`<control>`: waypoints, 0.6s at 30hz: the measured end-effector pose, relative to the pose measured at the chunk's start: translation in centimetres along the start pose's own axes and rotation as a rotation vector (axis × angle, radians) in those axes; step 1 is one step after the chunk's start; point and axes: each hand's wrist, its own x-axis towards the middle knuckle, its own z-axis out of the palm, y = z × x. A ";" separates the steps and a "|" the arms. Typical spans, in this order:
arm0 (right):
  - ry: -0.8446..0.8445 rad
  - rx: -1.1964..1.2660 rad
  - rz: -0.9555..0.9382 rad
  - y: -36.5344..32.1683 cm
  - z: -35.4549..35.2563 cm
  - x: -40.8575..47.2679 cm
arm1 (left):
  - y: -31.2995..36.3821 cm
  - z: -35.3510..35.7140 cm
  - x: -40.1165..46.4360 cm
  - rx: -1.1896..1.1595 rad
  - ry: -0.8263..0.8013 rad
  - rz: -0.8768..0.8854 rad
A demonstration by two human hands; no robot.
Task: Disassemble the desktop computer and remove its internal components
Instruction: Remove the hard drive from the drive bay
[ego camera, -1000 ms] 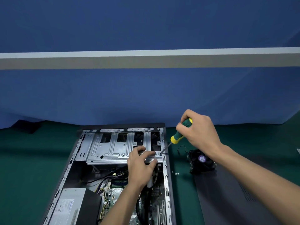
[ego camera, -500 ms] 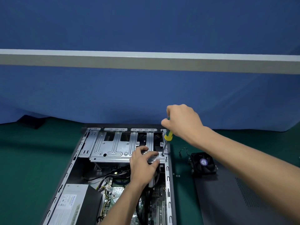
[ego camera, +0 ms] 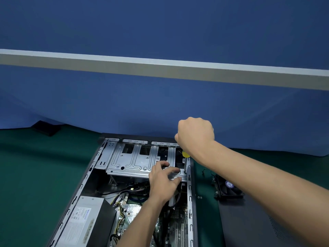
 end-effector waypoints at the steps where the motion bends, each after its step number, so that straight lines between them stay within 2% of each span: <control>1: 0.006 -0.036 -0.006 0.0 0.0 0.0 | -0.1 0.0 0.0 0.000 0.000 0.002; 4: 0.009 -0.115 -0.003 0.6 -0.3 0.3 | -0.1 0.1 0.0 -0.002 0.007 0.001; 6: -0.032 -0.074 -0.015 1.3 -0.5 0.7 | -0.1 0.1 0.0 -0.005 0.010 -0.001; 10: -0.277 0.318 -0.192 3.1 -1.0 0.8 | -0.1 0.1 0.0 -0.009 0.006 0.003; 12: -0.371 0.436 -0.216 3.6 -1.2 0.2 | -0.1 0.0 0.1 0.001 0.010 0.009; 14: -0.334 0.358 -0.136 3.7 -1.0 -0.2 | 0.0 0.0 0.0 0.002 0.010 0.008; 16: -0.218 0.220 -0.049 3.7 -0.8 -0.4 | 0.0 0.0 -0.1 -0.001 0.007 0.003; 18: -0.230 0.386 -0.081 3.9 -0.5 -0.5 | 0.0 -0.1 -0.1 -0.006 0.004 0.006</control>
